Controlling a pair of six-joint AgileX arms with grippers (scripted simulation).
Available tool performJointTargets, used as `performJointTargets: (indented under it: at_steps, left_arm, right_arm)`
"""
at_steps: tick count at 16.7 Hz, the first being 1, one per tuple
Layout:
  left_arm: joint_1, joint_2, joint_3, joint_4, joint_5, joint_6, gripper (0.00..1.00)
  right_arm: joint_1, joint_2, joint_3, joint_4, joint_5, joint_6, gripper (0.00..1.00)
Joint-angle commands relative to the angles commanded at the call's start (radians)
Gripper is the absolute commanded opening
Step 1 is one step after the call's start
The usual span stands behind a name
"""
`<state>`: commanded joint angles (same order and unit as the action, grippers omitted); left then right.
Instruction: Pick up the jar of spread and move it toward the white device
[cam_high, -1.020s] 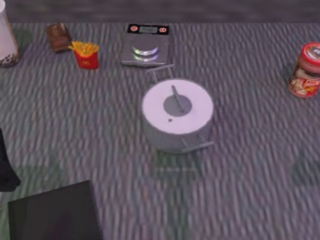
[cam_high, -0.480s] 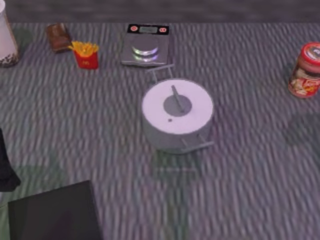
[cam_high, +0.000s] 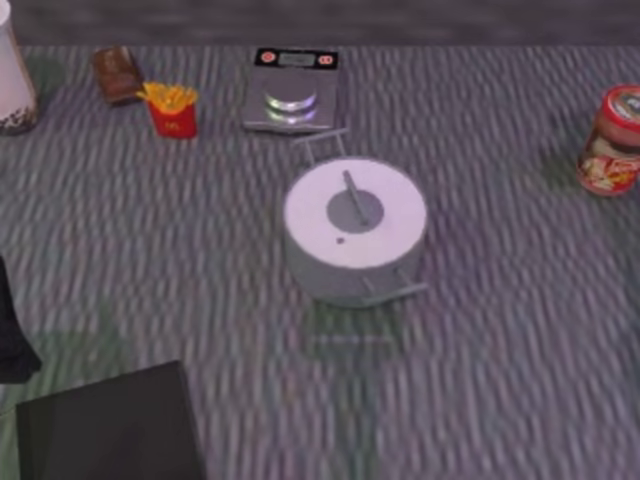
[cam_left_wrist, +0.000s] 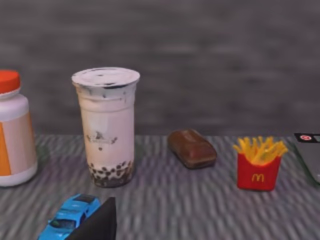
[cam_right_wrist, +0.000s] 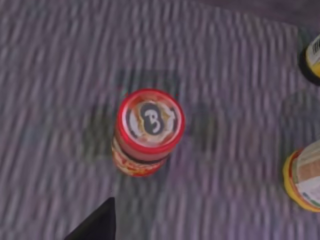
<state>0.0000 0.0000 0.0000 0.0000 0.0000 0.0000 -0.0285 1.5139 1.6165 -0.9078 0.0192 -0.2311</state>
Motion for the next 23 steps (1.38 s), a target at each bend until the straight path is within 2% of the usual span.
performJointTargets:
  at_steps: [7, 12, 17, 23]
  left_arm:
    - [0.0, 0.0, 0.0, 0.0, 0.0, 0.0, 1.0]
    - [0.0, 0.0, 0.0, 0.0, 0.0, 0.0, 1.0]
    - [0.0, 0.0, 0.0, 0.0, 0.0, 0.0, 1.0]
    - [0.0, 0.0, 0.0, 0.0, 0.0, 0.0, 1.0]
  right_arm:
    - [0.009, 0.687, 0.717, -0.412, -0.021, -0.094, 1.0]
    - [0.015, 1.047, 1.093, -0.627, -0.037, -0.142, 1.0]
    - [0.019, 1.222, 1.275, -0.732, -0.047, -0.165, 1.0]
    - [0.013, 1.234, 1.282, -0.735, -0.046, -0.165, 1.0]
